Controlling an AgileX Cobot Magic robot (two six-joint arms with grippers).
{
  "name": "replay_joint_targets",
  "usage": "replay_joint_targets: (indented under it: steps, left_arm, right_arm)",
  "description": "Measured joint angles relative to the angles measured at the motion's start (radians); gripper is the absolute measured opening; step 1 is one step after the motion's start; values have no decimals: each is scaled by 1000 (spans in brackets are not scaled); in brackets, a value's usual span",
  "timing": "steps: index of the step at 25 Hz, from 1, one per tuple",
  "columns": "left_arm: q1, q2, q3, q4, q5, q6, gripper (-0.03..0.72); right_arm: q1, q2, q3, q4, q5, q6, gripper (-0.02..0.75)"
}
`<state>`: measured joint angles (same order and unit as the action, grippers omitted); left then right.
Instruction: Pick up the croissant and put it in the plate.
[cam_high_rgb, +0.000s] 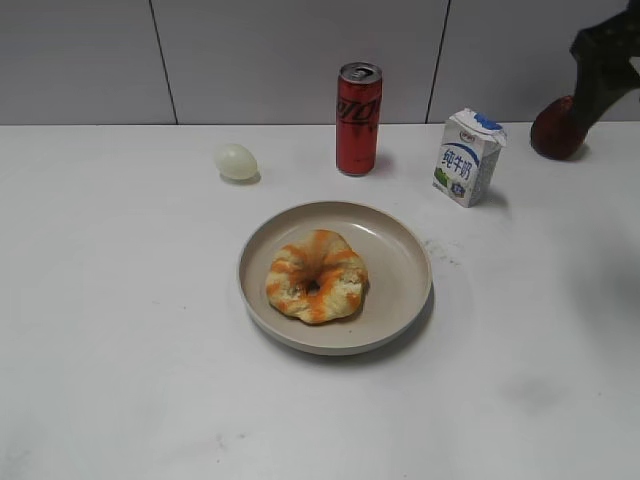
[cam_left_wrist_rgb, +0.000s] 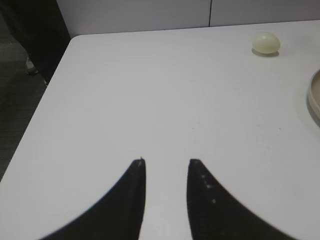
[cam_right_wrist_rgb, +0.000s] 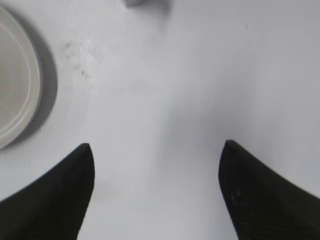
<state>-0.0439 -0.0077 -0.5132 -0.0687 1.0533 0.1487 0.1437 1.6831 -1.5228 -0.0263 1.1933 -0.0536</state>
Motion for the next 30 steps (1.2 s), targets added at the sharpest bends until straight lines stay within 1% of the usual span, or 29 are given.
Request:
replay_joint_targets:
  steps: [3,8,11,19,24,28,30]
  left_arm:
    - [0,0,0,0,0,0,228]
    - [0,0,0,0,0,0,228]
    - [0,0,0,0,0,0,228]
    - [0,0,0,0,0,0,228]
    - [0,0,0,0,0,0,228]
    - [0,0,0,0,0,0,228]
    - [0,0,0,0,0,0,228]
  right_arm:
    - [0,-148,174,20,-21,-3,582]
    - [0,-409,477,33,-130,-3,582]
    - [0,-560,630,48,-169,-3,581]
    - [0,-901,952,74,-285,-1,581]
    - [0,-1112,1068,75,-299,-1,581]
    - [0,-1270,1072,75,-291,-1,581]
    - [0,-1343,1075,75,-263,-1,581]
